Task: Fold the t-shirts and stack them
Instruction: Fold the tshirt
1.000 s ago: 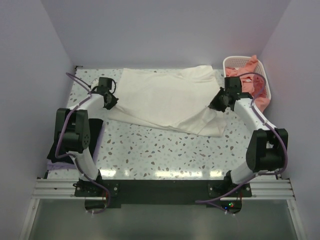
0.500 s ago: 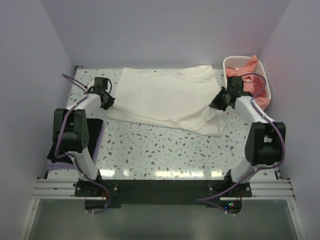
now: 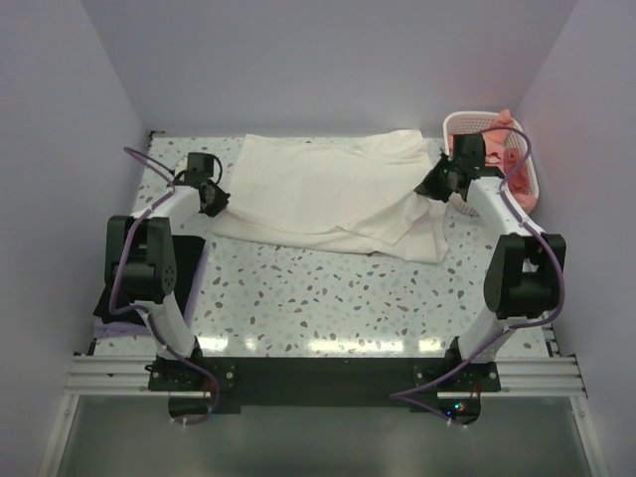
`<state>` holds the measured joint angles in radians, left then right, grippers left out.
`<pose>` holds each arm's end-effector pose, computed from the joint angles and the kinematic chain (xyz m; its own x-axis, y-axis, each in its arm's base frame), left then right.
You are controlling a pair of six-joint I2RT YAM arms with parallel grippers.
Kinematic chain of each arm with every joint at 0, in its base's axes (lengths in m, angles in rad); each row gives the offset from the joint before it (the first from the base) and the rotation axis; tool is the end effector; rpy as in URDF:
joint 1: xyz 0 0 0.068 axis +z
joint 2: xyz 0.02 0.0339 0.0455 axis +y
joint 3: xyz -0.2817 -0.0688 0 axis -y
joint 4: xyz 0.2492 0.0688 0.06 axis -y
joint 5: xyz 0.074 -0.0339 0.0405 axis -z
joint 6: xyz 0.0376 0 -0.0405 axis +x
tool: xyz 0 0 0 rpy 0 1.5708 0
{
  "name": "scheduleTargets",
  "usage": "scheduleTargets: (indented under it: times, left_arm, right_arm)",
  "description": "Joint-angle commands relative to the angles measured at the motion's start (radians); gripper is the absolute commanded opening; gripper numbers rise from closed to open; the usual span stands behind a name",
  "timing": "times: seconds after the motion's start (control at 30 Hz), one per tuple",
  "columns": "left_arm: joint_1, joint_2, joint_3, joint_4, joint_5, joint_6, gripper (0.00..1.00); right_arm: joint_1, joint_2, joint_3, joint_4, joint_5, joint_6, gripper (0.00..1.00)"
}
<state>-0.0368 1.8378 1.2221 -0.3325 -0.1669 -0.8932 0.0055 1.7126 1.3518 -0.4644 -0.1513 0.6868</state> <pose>0.3972 -0.0084 0.2000 -0.4618 -0.7518 -0.4707 -0.6704 0.6433 -0.3697 0.3895 0.0078 0.2789 -0.6364 0.6233 -0.4544 0.3826 0.7666 0.5158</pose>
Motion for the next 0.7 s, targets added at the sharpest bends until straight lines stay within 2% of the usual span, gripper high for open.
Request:
scheduleTargets:
  times: [0.0, 0.4, 0.67]
  left_arm:
    - [0.008, -0.008, 0.050, 0.032, 0.017, 0.023, 0.00]
    - [0.011, -0.026, 0.037, 0.027, 0.013, 0.023, 0.00]
    - [0.020, -0.038, 0.024, 0.030, 0.017, 0.025, 0.00]
  right_arm:
    - [-0.002, 0.002, 0.064, -0.016, -0.008, -0.020, 0.00]
    - [-0.002, -0.027, 0.044, -0.033, 0.035, -0.046, 0.00]
    - [-0.055, -0.038, -0.002, -0.017, 0.024, -0.050, 0.00]
